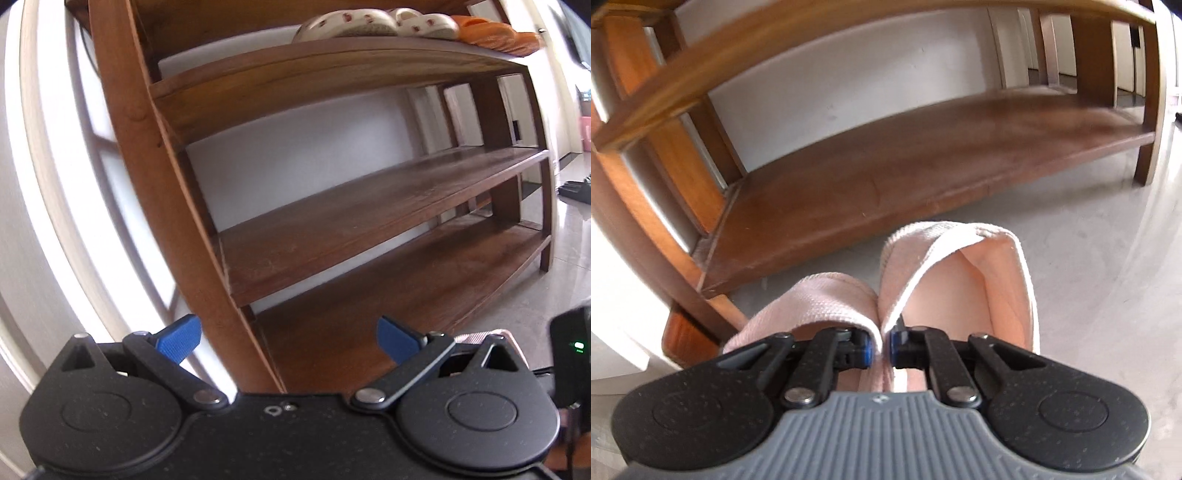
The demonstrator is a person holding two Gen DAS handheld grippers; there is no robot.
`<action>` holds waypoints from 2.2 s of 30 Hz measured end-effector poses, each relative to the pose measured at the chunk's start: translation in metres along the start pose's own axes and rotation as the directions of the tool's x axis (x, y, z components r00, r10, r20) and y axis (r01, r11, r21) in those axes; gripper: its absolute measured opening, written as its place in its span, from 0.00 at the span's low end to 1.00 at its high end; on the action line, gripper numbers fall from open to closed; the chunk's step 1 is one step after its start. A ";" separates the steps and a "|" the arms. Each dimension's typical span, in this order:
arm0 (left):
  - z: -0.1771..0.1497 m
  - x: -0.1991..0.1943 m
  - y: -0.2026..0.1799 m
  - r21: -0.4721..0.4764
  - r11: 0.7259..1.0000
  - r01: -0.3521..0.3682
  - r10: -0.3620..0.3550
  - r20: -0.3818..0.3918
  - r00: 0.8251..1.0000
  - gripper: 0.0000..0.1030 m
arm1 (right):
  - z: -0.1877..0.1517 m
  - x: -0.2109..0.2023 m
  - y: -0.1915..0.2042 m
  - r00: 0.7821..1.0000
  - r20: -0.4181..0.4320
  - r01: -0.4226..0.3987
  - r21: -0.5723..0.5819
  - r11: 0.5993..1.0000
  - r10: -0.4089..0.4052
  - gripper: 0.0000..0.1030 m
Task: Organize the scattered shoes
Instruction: 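Lift the pink slippers and carry them to the rack top with the right gripper, then lower the pink slippers beside the grey sneakers with the right gripper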
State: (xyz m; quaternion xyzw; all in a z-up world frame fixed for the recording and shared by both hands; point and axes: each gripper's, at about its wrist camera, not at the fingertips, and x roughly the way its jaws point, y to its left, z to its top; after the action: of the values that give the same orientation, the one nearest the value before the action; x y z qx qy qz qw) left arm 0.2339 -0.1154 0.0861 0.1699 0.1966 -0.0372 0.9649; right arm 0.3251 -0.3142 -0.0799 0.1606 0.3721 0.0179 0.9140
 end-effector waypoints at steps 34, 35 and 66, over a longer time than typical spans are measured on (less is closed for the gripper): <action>0.545 -0.147 0.034 -0.232 0.973 0.004 0.011 0.061 0.998 0.99 | 0.518 -0.501 -0.015 0.987 0.146 -0.034 -0.177 0.984 0.061 0.10; 0.551 -0.145 0.033 -0.239 0.971 -0.003 0.019 0.062 0.998 0.99 | 0.533 -0.496 -0.017 0.989 0.134 -0.042 -0.185 0.982 0.068 0.10; 0.616 0.045 0.079 -0.223 0.974 0.050 -0.052 -0.003 0.999 0.99 | 0.668 -0.207 0.068 0.967 -0.201 0.127 -0.156 0.980 -0.157 0.16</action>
State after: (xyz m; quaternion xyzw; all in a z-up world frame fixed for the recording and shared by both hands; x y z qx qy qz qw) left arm 0.5126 -0.2522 0.6264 0.0557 0.2082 -0.0388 0.9757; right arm 0.6394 -0.4683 0.5294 0.0652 0.4758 -0.0043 0.8771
